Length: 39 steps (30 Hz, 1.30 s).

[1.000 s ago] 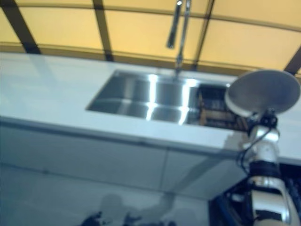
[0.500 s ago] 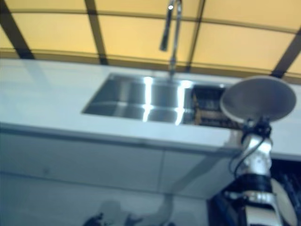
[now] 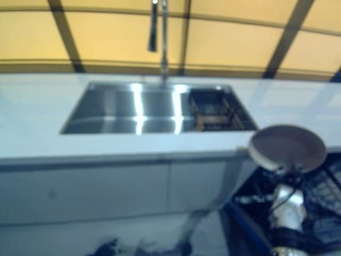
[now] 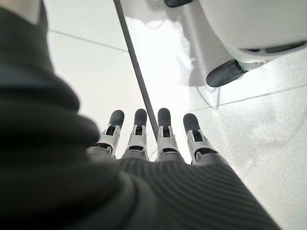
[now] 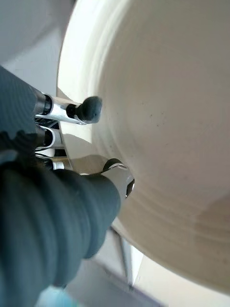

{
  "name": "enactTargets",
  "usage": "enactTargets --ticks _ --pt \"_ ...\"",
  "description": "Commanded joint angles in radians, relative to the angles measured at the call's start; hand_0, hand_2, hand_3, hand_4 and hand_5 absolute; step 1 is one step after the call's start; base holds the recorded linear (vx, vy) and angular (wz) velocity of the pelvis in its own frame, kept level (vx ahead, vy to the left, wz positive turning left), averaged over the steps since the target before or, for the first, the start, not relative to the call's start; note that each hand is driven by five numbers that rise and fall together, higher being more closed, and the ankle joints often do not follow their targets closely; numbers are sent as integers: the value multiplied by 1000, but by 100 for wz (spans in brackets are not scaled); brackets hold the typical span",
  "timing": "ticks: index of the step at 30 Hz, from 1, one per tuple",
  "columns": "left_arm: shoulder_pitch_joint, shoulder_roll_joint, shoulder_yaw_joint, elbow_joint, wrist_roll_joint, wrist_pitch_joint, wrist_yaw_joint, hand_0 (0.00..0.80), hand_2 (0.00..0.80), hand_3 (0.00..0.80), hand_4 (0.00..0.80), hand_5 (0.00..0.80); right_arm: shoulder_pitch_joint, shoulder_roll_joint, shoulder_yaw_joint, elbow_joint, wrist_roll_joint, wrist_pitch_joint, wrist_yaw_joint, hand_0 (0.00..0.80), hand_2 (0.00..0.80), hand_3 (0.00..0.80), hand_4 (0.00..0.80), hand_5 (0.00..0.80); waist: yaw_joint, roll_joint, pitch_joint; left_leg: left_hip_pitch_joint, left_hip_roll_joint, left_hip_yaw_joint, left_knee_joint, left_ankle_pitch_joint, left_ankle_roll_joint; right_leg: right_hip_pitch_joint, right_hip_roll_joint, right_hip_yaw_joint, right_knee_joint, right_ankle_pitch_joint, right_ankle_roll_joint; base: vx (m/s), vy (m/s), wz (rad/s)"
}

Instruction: Take plates into dishwasher

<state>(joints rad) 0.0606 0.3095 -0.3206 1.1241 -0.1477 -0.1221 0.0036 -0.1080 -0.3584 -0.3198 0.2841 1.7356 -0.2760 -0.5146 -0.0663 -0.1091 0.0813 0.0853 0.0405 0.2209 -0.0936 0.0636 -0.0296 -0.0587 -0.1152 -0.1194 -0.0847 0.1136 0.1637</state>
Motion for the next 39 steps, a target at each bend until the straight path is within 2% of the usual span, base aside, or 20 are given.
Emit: enactTargets --ticks 1,5,7,8,12,22,24,28,31,34,39 --pt "-69 35 47 30 29 -13 22 0 0 0 0 0 -64 -25 -80 -114 -72 25 60 800 800 800 800 800 -22 28 53 -15 -54 -24 6 -104 41 -16 -70 33 88 131 39 -98 109 -40" --pt "-65 44 58 39 51 -7 14 0 0 0 0 0 -42 -12 -76 -114 -163 49 47 800 800 800 800 800 -32 20 58 -20 -56 -3 6 -102 37 -53 -86 18 93 185 54 -84 80 -16" --pt "-65 48 59 39 53 -5 14 0 0 0 0 0 -34 -19 -73 -99 -224 72 46 800 800 800 800 800 -35 18 61 -21 -54 3 6 -100 38 -64 -85 15 99 189 55 -71 51 -11" --pt "-68 52 63 42 56 -4 9 0 0 0 0 0 -21 -41 -65 -61 -333 120 50 800 800 800 800 800 -36 15 63 -25 -53 17 6 -96 38 -68 -88 3 109 194 58 -82 42 -23" --pt "-79 63 72 25 59 5 0 0 0 0 0 0 16 -127 -55 60 -571 192 67 800 800 800 800 800 -32 7 64 -35 -40 44 6 -88 39 -58 -104 -20 137 190 59 -77 10 -30" --pt "-70 92 69 -11 75 17 -6 0 0 0 0 0 37 -302 -60 241 -957 278 103 800 800 800 800 800 -3 -17 57 -25 -13 75 6 -99 36 18 -142 -61 108 174 71 -10 -67 -26" --pt "-64 105 72 -21 77 23 -2 0 0 0 0 0 31 -348 -51 271 -1082 321 101 800 800 800 800 800 2 -20 60 -19 -6 84 6 -101 31 16 -143 -72 91 176 76 29 -152 -20" --pt "-57 129 93 -42 84 37 -6 0 0 0 0 0 22 -415 -37 319 -1184 374 122 800 800 800 800 800 5 -26 70 -11 5 100 6 -104 28 -9 -134 -87 101 177 80 37 -148 -37" --pt "-61 135 99 -53 84 49 -4 0 0 0 0 0 14 -462 -16 350 -1301 403 132 800 800 800 800 800 10 -29 77 -11 14 97 6 -101 26 -4 -114 -87 96 149 72 38 -184 -8" --pt "-58 139 103 -64 88 56 -8 0 0 0 0 0 10 -526 16 367 -1451 443 149 800 800 800 800 800 15 -27 77 -13 28 97 6 -94 21 18 -83 -86 75 98 61 61 -201 -13" --pt "-44 132 97 -89 97 47 -26 0 0 0 0 0 0 -591 56 363 -1545 494 194 800 800 800 800 800 22 -22 73 -16 48 87 6 -81 7 54 -39 -78 34 31 44 81 -203 5"
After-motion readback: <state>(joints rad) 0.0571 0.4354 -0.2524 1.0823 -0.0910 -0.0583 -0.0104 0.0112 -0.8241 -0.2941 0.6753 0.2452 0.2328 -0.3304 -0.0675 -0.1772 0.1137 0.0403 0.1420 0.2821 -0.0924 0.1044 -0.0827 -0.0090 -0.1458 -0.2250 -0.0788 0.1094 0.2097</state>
